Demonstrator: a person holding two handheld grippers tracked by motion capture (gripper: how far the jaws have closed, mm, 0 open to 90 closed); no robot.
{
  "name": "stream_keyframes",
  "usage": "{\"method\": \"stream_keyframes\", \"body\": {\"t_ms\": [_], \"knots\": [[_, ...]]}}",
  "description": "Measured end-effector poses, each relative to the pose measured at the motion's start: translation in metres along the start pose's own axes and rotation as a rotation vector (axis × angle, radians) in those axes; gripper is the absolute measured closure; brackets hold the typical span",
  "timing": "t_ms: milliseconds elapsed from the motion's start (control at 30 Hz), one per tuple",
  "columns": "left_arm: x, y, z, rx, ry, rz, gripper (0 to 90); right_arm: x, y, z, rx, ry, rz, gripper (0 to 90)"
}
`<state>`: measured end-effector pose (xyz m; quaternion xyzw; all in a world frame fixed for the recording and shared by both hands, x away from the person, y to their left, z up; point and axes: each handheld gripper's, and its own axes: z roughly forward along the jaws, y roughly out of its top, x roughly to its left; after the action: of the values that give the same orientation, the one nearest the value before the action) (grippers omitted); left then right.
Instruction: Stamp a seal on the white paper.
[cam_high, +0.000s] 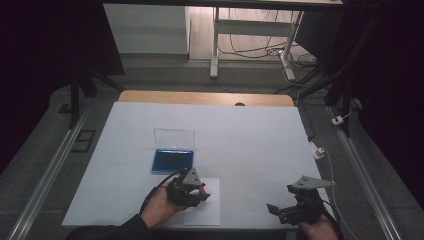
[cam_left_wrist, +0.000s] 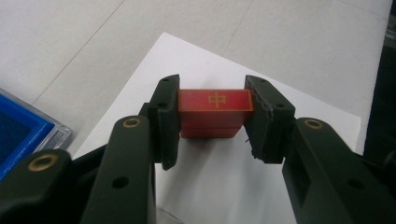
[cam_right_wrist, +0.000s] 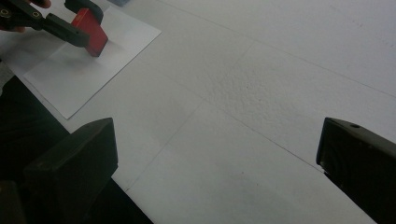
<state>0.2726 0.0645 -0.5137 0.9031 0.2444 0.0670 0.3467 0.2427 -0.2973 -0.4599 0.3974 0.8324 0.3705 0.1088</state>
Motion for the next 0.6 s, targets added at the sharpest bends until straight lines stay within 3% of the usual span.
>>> {"method": "stream_keyframes", "body": {"t_ms": [300, 600], "knots": [[-0.0066, 0.0003, 0.0003, 0.008, 0.044, -0.003, 58.5, 0.0002, 0.0002, 0.0003, 0.003, -0.001, -0.002, 0.0], [-0.0022, -0.0004, 0.0005, 0.007, 0.015, -0.03, 58.4, 0.0006, 0.0002, 0.0005, 0.007, -0.003, -0.008, 0.0]]}}
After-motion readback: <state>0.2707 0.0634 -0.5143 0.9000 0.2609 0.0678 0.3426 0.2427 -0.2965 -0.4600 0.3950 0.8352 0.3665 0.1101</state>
